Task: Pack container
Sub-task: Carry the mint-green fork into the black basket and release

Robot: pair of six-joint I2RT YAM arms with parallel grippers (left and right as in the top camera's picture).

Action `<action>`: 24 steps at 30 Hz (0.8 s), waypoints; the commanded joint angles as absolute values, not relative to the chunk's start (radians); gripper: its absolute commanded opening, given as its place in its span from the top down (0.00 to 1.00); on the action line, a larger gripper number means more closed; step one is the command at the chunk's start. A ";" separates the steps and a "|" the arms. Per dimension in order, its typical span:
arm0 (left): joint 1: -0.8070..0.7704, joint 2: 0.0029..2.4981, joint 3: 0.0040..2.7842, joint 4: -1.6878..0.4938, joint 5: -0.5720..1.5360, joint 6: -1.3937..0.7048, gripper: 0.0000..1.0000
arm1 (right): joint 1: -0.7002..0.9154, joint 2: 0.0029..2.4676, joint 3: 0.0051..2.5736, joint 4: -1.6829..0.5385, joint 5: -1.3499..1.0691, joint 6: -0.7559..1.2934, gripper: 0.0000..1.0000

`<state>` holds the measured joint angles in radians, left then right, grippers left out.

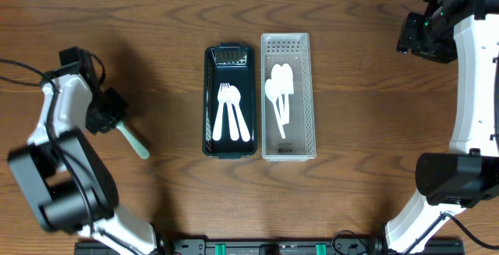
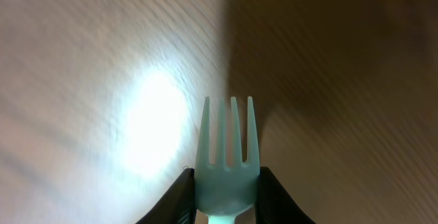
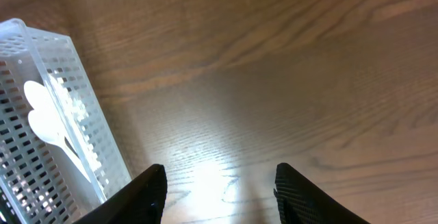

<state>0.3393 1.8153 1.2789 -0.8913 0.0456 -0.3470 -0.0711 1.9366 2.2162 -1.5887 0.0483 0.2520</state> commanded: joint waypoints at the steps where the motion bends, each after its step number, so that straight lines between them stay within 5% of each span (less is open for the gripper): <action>1: 0.259 1.710 1.331 -0.958 0.038 -0.326 0.92 | -0.072 1.936 2.216 -1.578 0.049 0.245 0.46; 11: -0.164 1.612 1.592 -1.163 0.038 -0.331 0.92 | -0.072 1.936 2.216 -1.542 0.049 0.245 0.46; 24: -0.474 1.768 1.668 -1.026 0.045 -0.371 0.92 | -0.072 1.936 2.216 -1.544 0.049 0.230 0.46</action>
